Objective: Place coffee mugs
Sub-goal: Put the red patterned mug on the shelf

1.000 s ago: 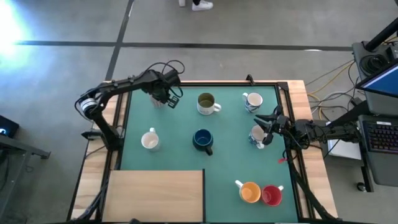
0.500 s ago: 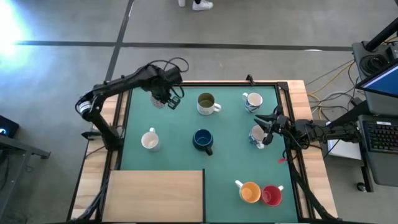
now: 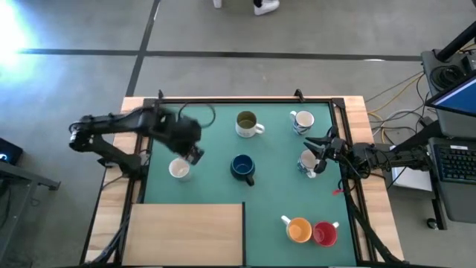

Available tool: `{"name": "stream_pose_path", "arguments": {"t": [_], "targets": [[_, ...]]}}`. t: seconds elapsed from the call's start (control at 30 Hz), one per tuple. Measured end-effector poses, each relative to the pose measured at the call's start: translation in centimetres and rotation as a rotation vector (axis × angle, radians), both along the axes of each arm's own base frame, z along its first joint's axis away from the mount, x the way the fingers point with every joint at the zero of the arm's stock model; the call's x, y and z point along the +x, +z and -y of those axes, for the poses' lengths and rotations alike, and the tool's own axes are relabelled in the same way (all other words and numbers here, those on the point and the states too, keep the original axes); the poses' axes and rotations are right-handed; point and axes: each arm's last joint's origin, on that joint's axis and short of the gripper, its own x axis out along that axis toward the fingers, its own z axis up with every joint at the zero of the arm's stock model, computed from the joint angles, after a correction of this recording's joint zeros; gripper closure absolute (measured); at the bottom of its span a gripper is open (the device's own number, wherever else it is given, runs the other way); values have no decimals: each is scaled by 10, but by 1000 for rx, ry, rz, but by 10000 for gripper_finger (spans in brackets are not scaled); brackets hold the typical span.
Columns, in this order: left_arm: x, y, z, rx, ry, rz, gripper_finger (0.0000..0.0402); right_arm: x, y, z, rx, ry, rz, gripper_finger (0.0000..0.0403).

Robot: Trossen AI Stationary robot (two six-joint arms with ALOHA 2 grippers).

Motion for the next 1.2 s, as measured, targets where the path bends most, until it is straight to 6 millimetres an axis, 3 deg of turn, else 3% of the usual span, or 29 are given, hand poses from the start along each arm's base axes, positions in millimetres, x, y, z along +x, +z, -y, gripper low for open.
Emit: {"name": "stream_pose_path", "arguments": {"t": [0.4,0.77,1.07,1.2], "targets": [[-24,28,102,-183,-48,75,395,0,0,0,0,0,0,321],[-38,29,164,-247,-7,-2,394,0,0,0,0,0,0,321],[-51,10,208,-281,80,-119,394,0,0,0,0,0,0,321],[-57,11,226,-306,130,-122,394,0,0,0,0,0,0,321]]}}
